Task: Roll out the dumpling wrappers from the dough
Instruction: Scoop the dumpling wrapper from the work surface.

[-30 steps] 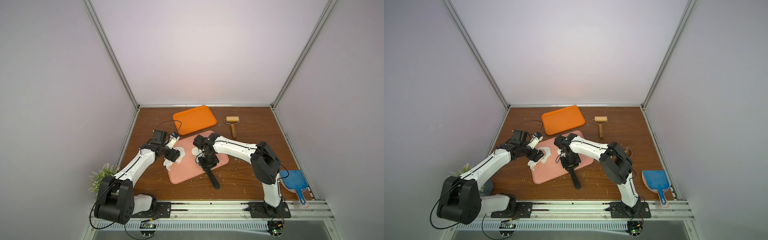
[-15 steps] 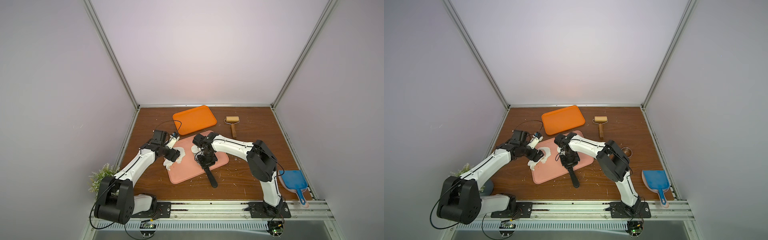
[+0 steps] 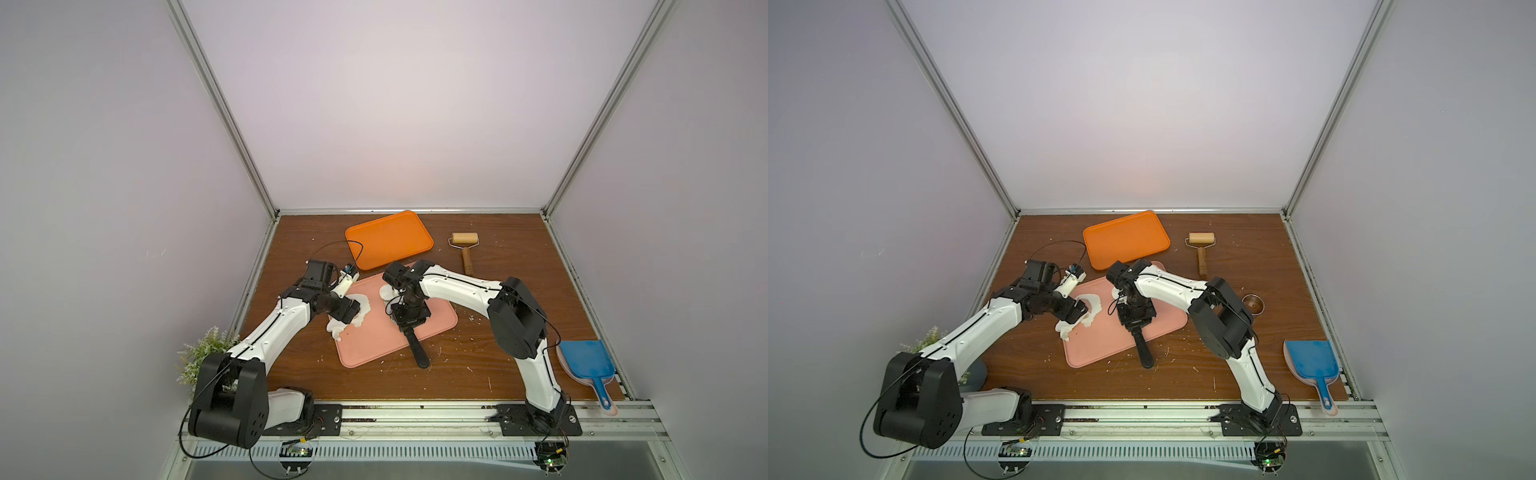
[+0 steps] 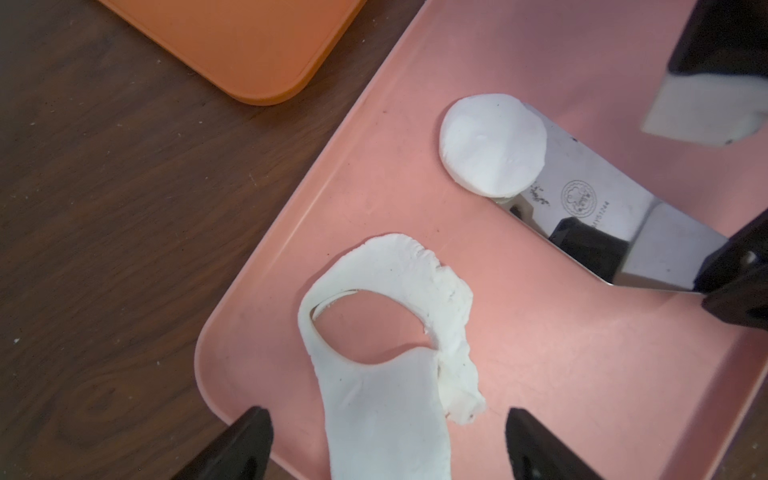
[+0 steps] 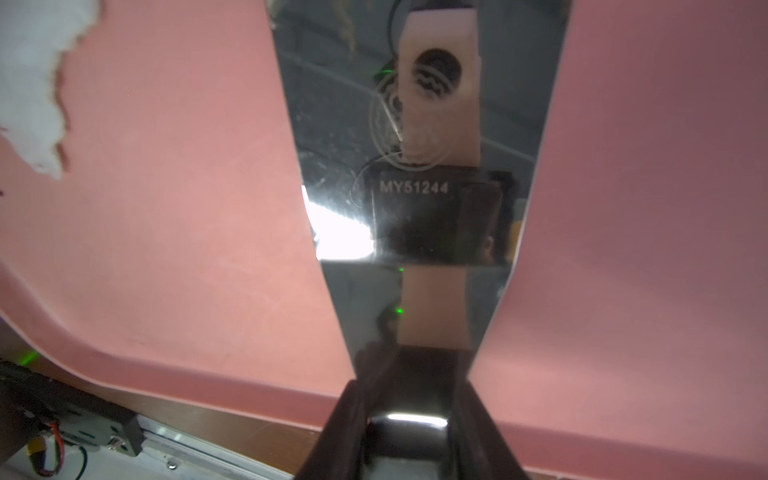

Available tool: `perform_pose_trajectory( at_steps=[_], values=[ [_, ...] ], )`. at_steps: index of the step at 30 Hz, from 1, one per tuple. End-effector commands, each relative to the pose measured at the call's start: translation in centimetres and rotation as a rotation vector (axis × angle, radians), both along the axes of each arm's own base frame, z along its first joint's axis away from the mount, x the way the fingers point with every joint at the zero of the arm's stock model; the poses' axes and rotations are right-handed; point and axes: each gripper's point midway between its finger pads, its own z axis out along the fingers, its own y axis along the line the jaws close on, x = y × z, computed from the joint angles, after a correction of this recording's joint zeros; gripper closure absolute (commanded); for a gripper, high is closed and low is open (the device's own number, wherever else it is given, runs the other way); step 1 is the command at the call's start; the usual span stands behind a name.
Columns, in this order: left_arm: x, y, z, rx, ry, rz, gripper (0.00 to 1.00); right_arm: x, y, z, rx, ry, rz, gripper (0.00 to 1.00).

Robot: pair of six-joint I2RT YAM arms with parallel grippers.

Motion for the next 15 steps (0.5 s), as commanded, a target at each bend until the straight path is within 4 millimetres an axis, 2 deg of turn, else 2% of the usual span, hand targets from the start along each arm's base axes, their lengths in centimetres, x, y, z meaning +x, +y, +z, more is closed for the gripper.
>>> perform_pose_trajectory(
  at_steps=[1,15],
  values=[
    [-0.4,0.3,-0.1,-0.004,0.009,0.002,0.08,1.1,0.8,0.1,0.018,-0.007,-0.003,1.00],
    [-0.4,0.2,-0.1,-0.005,0.008,0.001,0.08,3.2,1.6,-0.4,0.019,-0.013,-0.012,1.00]
  ],
)
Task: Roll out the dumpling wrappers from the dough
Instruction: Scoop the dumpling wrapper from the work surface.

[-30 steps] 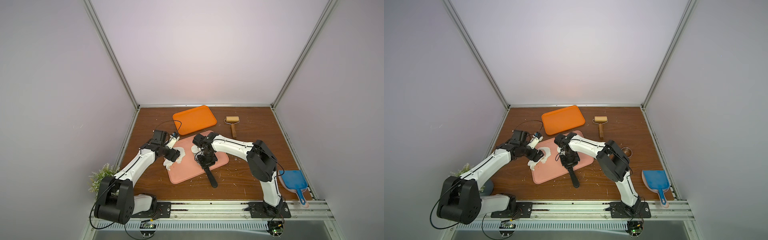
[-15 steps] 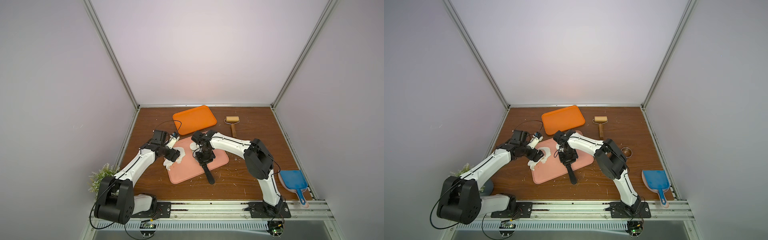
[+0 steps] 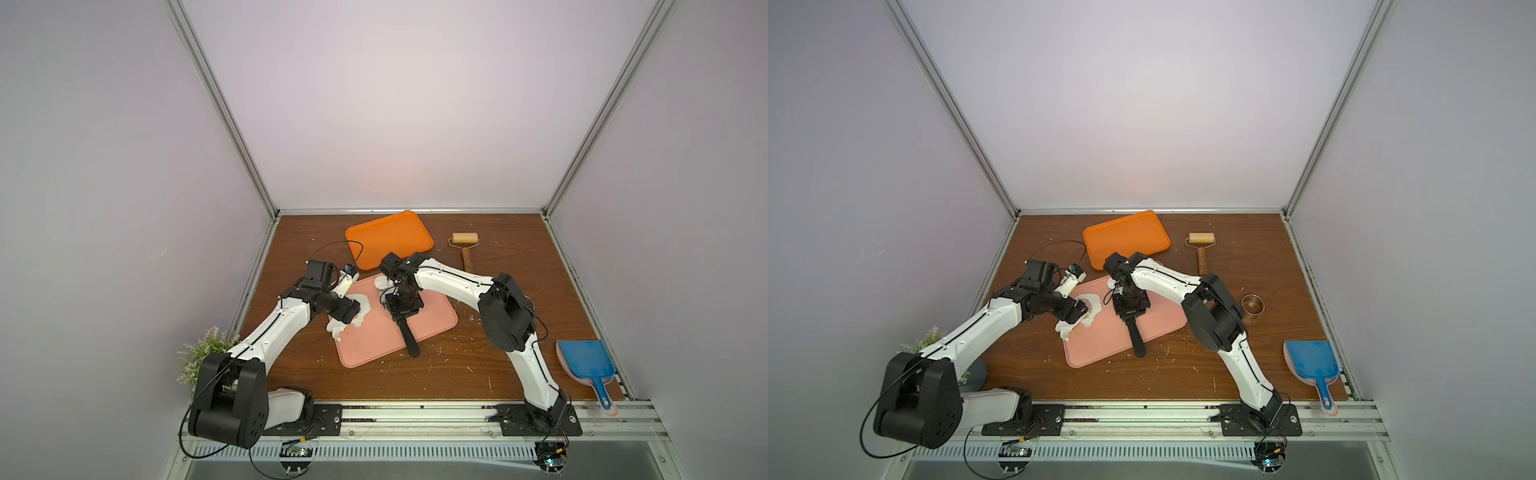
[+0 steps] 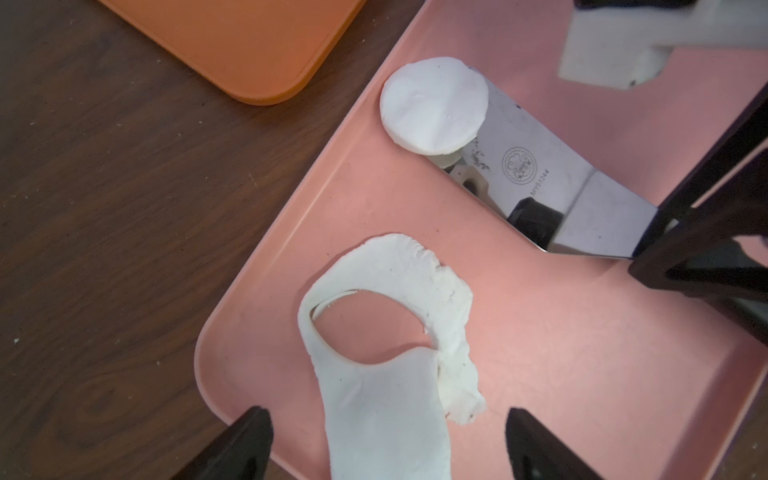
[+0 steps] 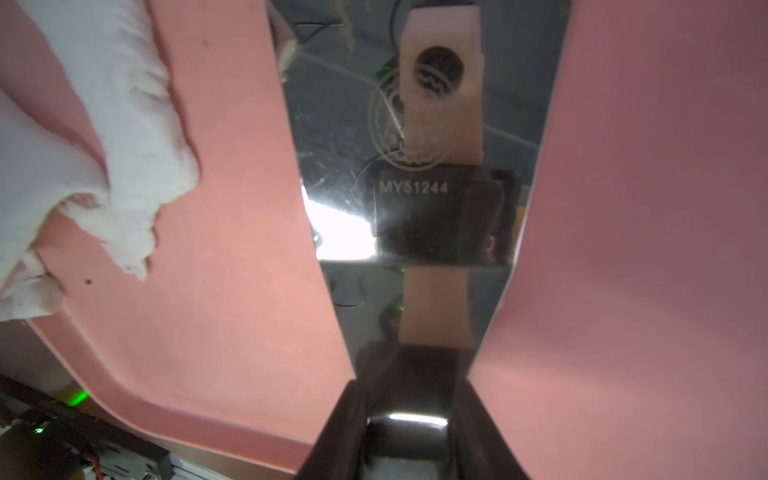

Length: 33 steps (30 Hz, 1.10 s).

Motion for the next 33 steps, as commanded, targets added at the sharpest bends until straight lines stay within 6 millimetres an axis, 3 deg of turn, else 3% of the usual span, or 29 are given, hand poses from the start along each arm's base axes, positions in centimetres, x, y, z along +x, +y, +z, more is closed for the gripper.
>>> perform_pose_trajectory(
  at_steps=[1,8,26,33],
  values=[
    [-0.4,0.2,-0.1,-0.005,0.008,0.001,0.08,0.1,-0.2,-0.3,-0.017,0.019,0.010,1.00],
    [-0.4,0.3,0.0,-0.004,0.004,0.000,0.08,0.1,-0.3,0.5,-0.028,0.021,0.018,1.00],
    [-0.5,0.3,0.0,-0.004,0.004,0.001,0.08,1.4,-0.4,0.2,-0.051,0.004,0.017,1.00],
    [-0.4,0.2,0.0,-0.006,0.004,-0.002,0.08,1.6,-0.9,1.3,-0.040,-0.048,0.005,1.00]
  ],
)
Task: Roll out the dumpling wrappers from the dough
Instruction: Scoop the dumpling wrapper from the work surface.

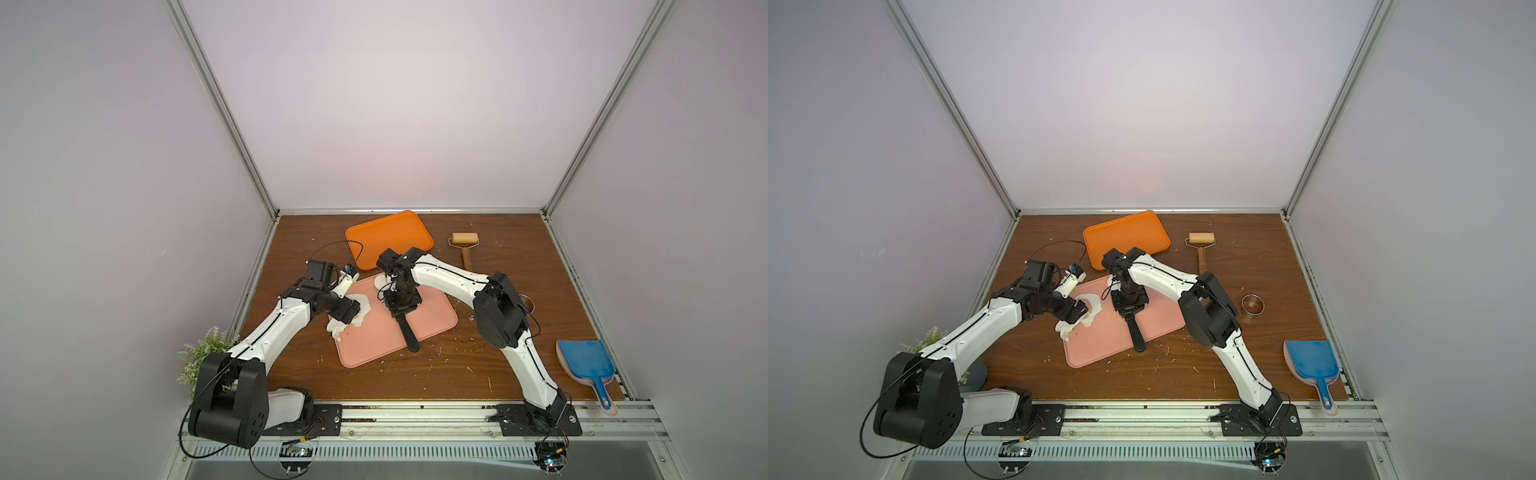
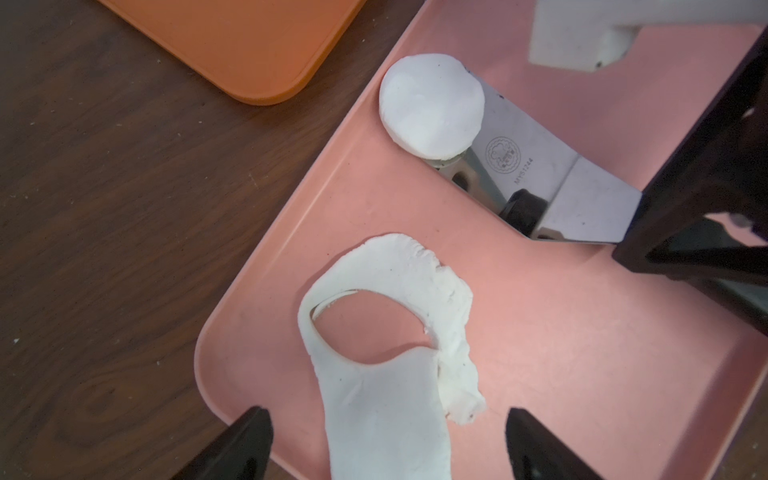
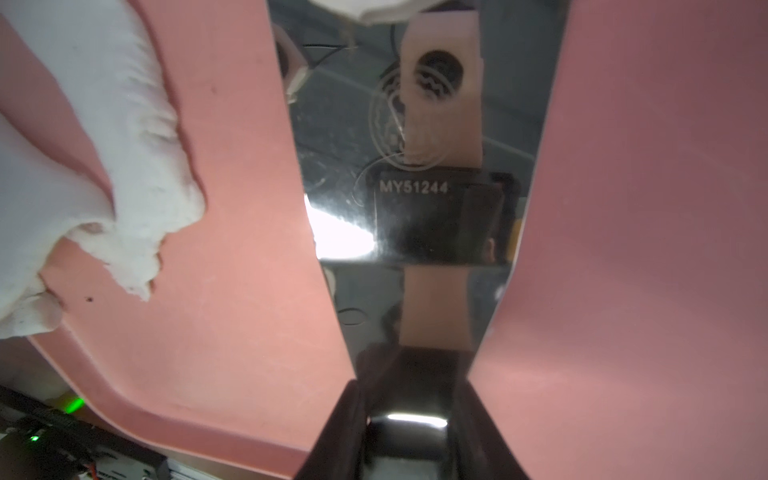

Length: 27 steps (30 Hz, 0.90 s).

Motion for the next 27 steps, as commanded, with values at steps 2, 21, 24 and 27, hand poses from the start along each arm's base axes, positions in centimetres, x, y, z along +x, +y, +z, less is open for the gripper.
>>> perform_pose_trajectory(
  at_steps=[2,21,24,27],
  values=[
    [-0.4,0.2,0.0,-0.008,0.005,-0.002,0.08,0.5,-1.1,1.5,-0.008,-0.056,-0.009,1.00],
    [-0.2,0.5,0.0,0.007,-0.003,0.016,0.08,1.1,-1.6,6.0,0.010,-0.176,0.030,1.00],
    [0.1,0.8,0.2,0.019,-0.015,0.035,0.08,1.5,-1.9,6.7,-0.011,-0.196,0.041,1.00],
    [0.4,1.1,0.5,0.022,-0.028,0.049,0.08,2.1,-1.9,7.3,-0.027,-0.222,0.054,1.00]
  ],
)
